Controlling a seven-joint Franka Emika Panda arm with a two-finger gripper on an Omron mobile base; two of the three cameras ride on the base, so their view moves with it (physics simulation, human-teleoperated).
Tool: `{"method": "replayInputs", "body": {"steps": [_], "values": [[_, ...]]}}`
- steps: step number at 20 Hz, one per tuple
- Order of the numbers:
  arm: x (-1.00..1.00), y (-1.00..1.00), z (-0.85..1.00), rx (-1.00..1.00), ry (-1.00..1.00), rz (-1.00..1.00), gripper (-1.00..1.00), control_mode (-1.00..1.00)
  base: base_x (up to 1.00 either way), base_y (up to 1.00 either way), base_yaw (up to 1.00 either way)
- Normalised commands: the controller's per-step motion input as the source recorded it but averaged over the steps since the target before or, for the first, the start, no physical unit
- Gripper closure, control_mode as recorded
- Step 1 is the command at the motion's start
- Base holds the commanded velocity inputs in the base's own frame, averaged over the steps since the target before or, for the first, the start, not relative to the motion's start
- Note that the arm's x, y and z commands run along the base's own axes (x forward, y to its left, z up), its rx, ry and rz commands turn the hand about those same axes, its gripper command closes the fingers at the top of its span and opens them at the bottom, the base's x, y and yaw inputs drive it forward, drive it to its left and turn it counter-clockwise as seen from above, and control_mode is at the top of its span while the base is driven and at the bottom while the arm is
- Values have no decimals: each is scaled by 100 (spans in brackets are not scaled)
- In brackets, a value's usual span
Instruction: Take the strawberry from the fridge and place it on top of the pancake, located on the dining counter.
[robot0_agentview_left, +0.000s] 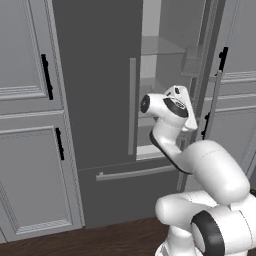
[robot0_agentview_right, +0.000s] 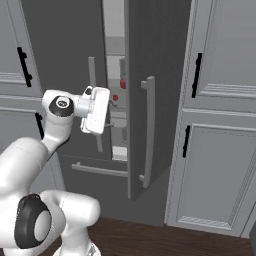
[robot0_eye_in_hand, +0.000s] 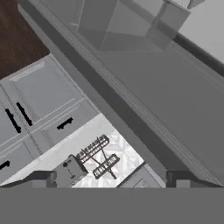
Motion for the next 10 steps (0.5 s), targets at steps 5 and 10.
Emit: {"method": "replayInputs", "body": {"steps": [5, 10], "values": [[28, -25, -3, 0, 32, 8, -100, -100, 0, 0, 0], [14, -48, -12, 0, 30, 6, -100, -100, 0, 0, 0]]}}
